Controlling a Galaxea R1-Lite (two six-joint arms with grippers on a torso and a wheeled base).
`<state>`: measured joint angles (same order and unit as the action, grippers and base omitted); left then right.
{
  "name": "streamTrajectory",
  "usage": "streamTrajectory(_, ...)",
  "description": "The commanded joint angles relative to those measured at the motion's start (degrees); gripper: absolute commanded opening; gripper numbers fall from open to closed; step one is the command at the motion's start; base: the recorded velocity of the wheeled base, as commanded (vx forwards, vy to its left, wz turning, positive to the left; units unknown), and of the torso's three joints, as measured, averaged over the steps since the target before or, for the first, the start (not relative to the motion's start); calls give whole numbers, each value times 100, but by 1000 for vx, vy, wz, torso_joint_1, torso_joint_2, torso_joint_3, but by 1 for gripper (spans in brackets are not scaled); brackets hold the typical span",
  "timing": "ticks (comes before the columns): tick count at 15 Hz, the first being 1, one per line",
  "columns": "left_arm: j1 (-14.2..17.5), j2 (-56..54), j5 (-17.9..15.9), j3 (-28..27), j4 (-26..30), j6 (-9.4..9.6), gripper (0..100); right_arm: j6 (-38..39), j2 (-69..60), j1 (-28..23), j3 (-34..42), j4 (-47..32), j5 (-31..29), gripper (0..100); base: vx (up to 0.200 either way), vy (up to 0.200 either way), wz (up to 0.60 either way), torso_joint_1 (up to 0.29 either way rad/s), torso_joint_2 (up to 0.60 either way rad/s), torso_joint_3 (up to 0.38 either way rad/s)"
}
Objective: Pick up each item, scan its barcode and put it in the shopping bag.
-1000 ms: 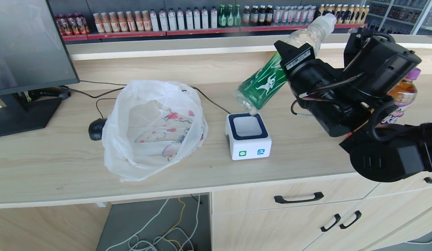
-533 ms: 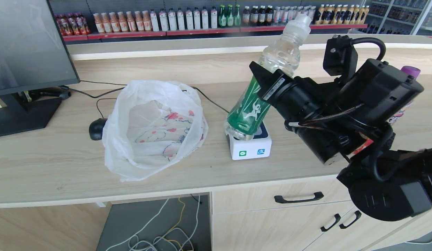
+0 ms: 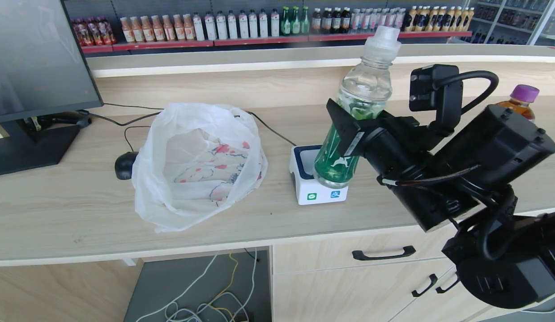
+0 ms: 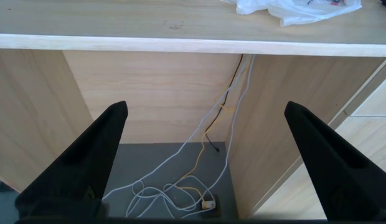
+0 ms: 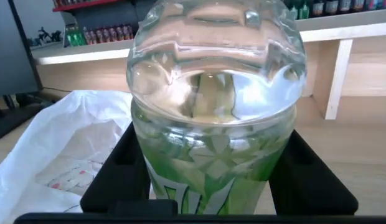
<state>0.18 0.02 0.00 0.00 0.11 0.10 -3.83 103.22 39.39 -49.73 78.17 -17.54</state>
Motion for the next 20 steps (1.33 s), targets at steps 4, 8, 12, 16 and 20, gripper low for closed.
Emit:
streamTrajectory(4, -1, -2, 0, 0, -2, -1, 100, -558, 155, -362, 209, 533, 524, 0, 0, 0, 0, 0, 0, 0)
streamTrajectory(8, -1, -2, 0, 0, -2, 8, 100, -663, 58, -397, 191, 612, 524, 0, 0, 0, 0, 0, 0, 0)
streamTrajectory(12, -1, -2, 0, 0, -2, -1, 100, -663, 14, -397, 86, 621, 524, 0, 0, 200, 0, 4, 8, 4)
streamTrajectory(16, -1, -2, 0, 0, -2, -1, 100, -663, 23, -388, -90, 621, 533, 0, 0, 200, 0, 1, 5, 5)
streamTrajectory(20, -1, -2, 0, 0, -2, -1, 100, -654, -74, -379, -99, 630, 533, 0, 0, 200, 0, 4, 4, 2)
